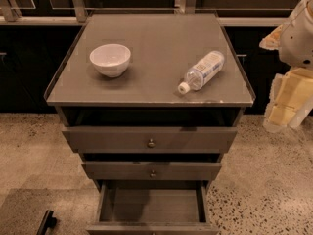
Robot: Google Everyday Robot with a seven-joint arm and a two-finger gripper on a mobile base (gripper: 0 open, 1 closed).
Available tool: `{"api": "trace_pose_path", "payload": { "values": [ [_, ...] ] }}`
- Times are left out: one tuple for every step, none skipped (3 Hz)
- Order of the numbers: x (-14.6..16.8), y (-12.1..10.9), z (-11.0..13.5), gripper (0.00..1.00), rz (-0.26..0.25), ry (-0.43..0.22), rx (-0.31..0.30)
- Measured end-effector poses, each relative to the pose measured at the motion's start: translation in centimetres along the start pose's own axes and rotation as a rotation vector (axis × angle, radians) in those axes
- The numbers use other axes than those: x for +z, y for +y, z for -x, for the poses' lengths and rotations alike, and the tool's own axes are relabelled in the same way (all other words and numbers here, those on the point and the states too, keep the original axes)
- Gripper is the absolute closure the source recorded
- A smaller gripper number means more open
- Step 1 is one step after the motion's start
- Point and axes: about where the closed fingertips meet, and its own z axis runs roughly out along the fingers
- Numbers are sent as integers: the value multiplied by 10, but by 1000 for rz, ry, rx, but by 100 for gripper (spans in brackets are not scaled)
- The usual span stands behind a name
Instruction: Place blue plastic bottle into bottom drawer
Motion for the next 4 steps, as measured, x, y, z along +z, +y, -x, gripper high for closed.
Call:
{"api": "trace_pose_path", "payload": {
  "values": [
    [0, 0, 0, 0, 0, 0, 0],
    [-2, -2, 0, 0, -26, -9, -9],
    [4, -31, -15, 0, -26, -108, -29],
    [25, -70, -19, 0, 17, -293, -116]
  ]
}}
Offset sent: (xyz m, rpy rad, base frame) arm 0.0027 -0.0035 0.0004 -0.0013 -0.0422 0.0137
